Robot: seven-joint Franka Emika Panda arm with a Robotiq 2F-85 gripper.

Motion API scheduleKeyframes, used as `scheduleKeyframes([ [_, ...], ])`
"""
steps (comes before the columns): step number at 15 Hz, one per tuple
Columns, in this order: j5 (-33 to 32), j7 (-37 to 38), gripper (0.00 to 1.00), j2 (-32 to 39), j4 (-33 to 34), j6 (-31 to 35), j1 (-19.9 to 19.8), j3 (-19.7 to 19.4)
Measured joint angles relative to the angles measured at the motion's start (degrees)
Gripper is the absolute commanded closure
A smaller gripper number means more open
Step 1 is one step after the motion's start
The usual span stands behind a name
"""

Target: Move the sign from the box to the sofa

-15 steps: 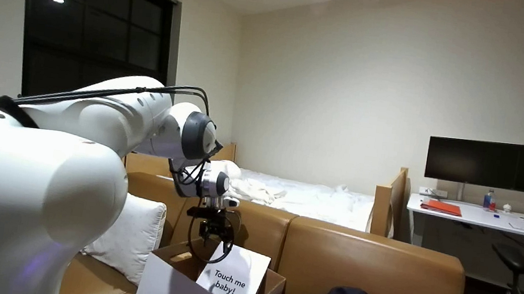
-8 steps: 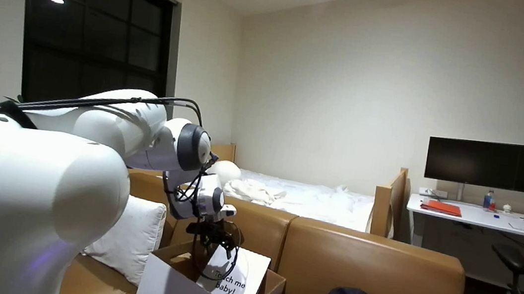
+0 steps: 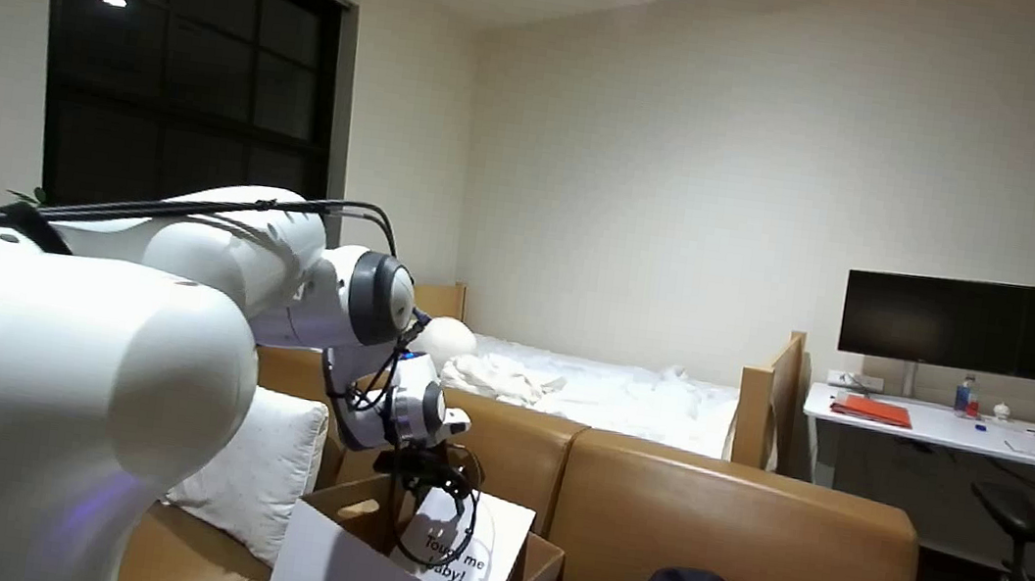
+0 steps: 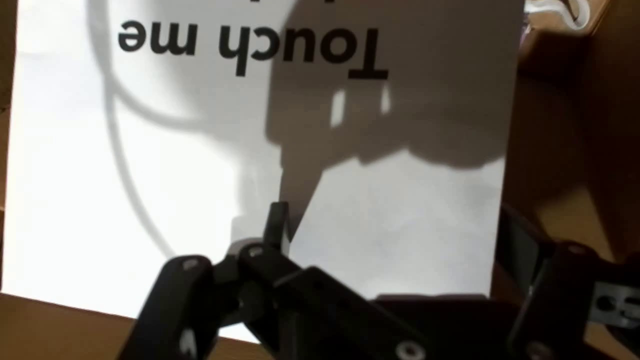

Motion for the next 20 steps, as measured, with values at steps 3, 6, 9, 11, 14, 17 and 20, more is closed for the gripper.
scheduleKeyframes([
  [3,-0.90,2.56,0.00,0.32,-0.03,1.64,2.29,-4.47],
  [6,-1.87,8.28,0.00,0.33,-0.33,1.77,5.51,-11.09],
  [9,-1.88,14.09,0.00,0.03,-2.24,0.84,9.33,-16.28],
  [11,-1.82,17.92,0.00,-0.60,-4.10,-0.79,11.76,-18.72],
  [14,-0.60,18.89,0.00,-1.60,-5.93,-4.80,12.63,-17.71],
  [17,1.22,18.88,0.00,-1.49,-6.27,-5.20,12.09,-14.43],
  [20,1.46,19.18,0.00,-0.96,-5.65,-2.36,11.43,-12.90],
])
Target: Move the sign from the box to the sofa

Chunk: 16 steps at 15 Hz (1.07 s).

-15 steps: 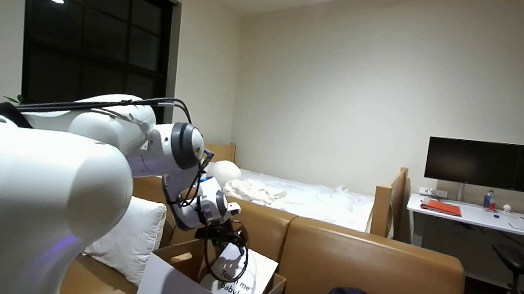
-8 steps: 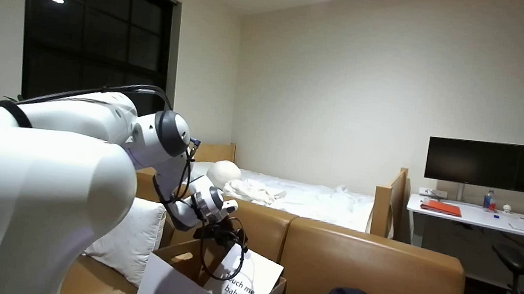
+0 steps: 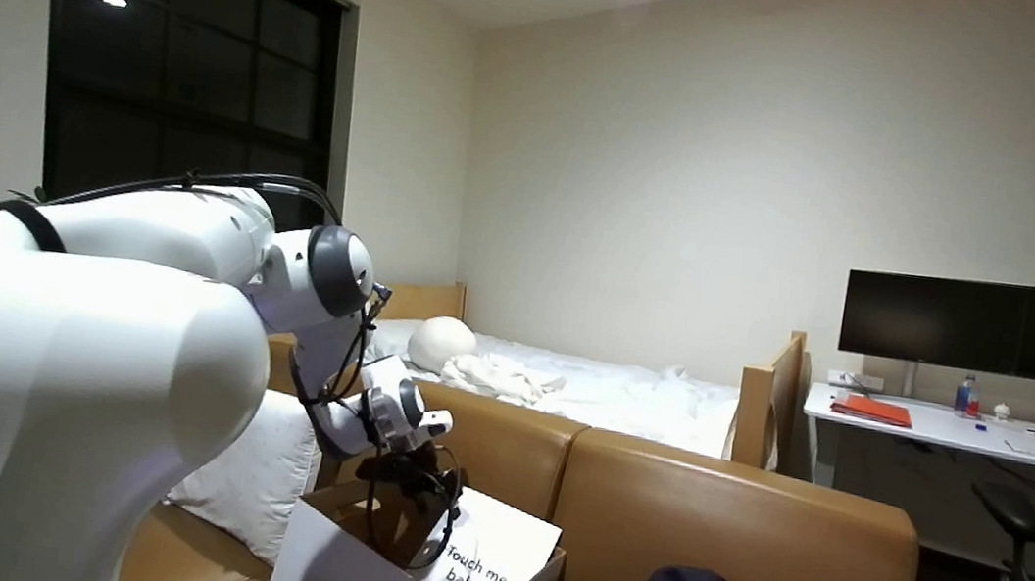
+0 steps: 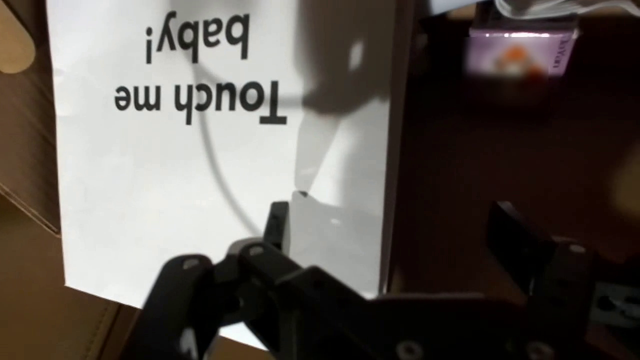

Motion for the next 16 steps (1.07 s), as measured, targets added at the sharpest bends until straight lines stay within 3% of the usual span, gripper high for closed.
scheduleKeyframes([
  [5,-2.28,2.54,0.00,3.96,3.08,4.22,-1.30,-3.06],
  [10,-3.01,4.43,0.00,7.59,5.06,4.32,-1.29,-7.02],
  [16,-2.98,10.31,0.00,5.03,-0.65,1.91,4.53,-13.54],
])
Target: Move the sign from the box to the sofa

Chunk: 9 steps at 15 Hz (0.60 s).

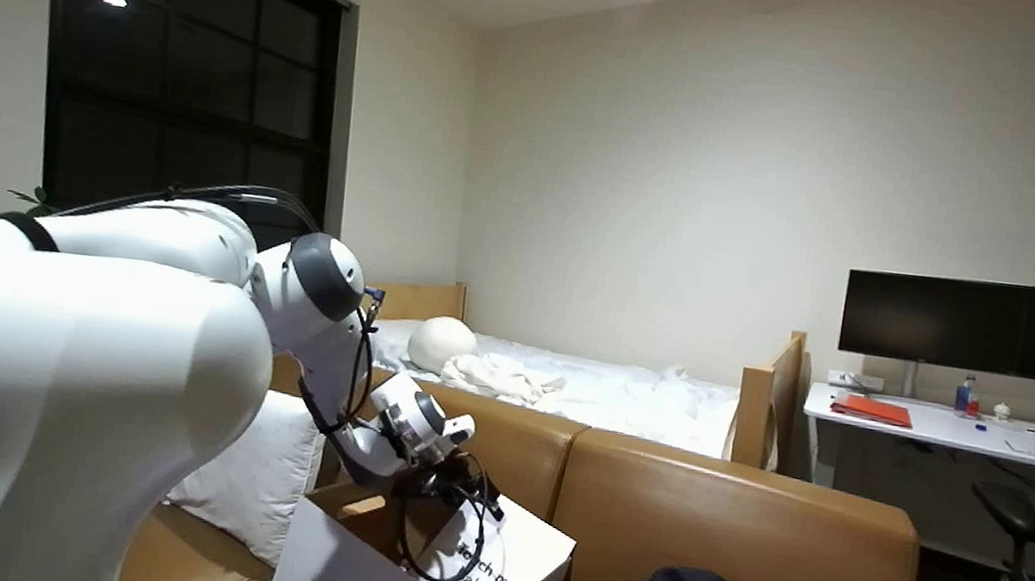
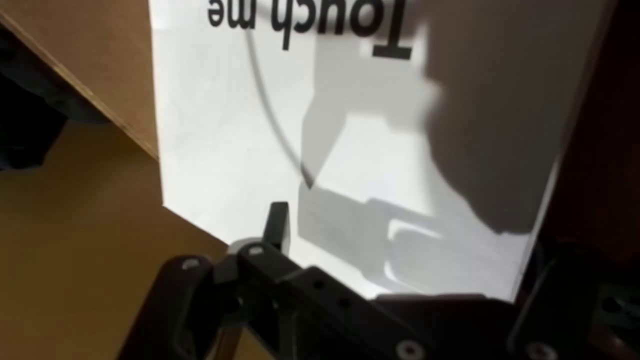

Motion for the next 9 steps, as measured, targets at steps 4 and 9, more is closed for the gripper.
scheduleKeyframes([
  [4,-0.31,6.55,0.32,-5.40,-8.31,-5.29,4.43,-3.24],
  [9,-0.35,9.89,0.66,-10.62,-13.57,-8.40,4.83,-1.69],
])
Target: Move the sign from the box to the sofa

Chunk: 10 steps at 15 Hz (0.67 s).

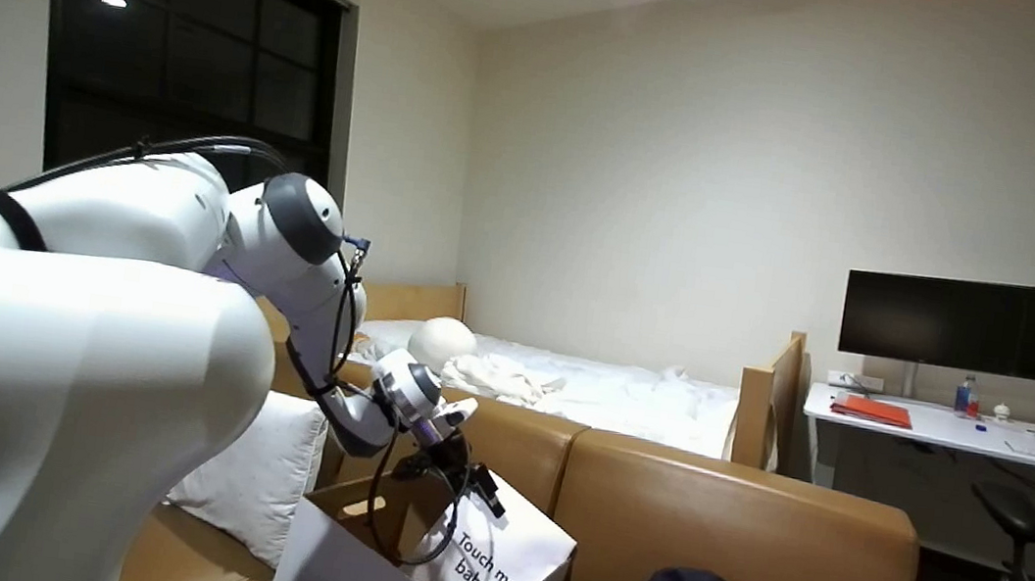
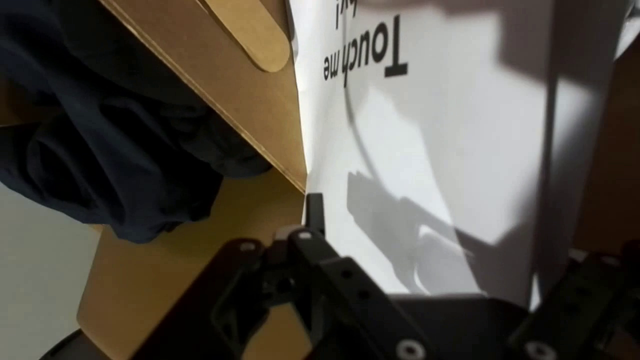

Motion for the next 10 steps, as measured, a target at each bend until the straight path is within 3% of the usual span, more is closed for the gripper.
scheduleKeyframes([
  [5,-0.40,0.07,0.99,-3.62,-2.97,-0.15,-0.81,1.94],
  [10,-3.74,2.10,0.99,-5.76,-4.84,-0.80,-0.81,2.41],
])
